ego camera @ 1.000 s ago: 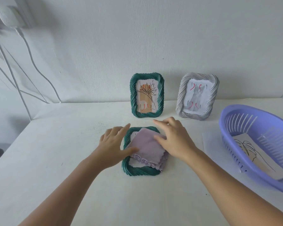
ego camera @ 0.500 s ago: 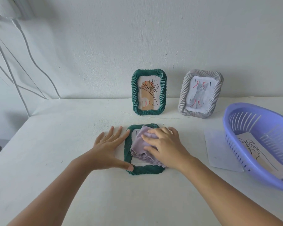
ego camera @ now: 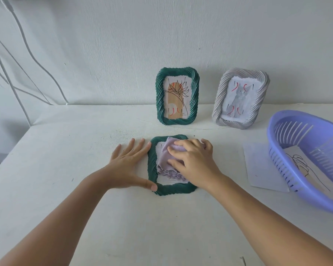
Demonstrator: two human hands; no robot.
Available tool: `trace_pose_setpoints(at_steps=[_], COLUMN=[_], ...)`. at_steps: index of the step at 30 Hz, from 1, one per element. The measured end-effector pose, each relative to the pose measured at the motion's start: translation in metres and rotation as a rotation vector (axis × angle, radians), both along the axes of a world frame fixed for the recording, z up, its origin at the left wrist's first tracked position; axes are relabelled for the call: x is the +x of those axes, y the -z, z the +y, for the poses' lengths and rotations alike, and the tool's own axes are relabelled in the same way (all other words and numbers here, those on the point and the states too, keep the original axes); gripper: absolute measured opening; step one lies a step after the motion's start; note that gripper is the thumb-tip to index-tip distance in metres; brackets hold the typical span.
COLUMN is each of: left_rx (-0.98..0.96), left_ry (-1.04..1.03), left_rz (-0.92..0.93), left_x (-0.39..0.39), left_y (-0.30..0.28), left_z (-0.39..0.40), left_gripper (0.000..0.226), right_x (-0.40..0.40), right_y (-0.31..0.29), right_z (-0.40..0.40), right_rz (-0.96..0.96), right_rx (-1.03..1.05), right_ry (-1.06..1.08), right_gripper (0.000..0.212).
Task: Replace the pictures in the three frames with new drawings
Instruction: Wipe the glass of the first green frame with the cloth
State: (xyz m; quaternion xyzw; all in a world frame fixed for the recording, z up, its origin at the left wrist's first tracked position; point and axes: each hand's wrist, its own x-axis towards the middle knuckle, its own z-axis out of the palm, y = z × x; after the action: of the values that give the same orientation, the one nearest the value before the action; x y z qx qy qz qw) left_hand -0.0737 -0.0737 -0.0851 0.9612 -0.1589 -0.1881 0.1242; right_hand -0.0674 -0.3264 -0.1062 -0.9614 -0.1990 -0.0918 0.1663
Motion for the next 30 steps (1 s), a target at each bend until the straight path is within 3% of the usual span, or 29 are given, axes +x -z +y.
trace_pose_setpoints(at_steps=[13,20,22,26,30], left_rx=[-0.041,-0.037,-0.039,-0.033,-0.033], left_ry=[-0.024,-0.029,-0.029,-0.025,-0.032], left_rz=[0.01,0.0,0.002,0.005,0.006], left_x=[0.0,0.0,0.0,0.001,0.001], left_y=[0.003,0.005,0.004,0.004,0.005], left_z=[0.0,0.0,0.001,0.0,0.0], left_gripper=[0.138,0.139,0.14,0.14,0.14], right_x=[0.013,-0.003,0.002,0.02,0.012], right_y=[-0.013,-0.012,-0.015,-0.016,-0.008], right_z=[0.001,-0.014,-0.023,-0.004,0.011], right_rz=[-0.004,0.079,0.047,0.009,0.051], right_rx=[-0.07,-0.051,-0.081,-0.089,-0.026], right_ry=[0.029,-0.157,-0.124,0.02,-0.09], right_gripper=[0.027,0.038,0.041,0.028,0.033])
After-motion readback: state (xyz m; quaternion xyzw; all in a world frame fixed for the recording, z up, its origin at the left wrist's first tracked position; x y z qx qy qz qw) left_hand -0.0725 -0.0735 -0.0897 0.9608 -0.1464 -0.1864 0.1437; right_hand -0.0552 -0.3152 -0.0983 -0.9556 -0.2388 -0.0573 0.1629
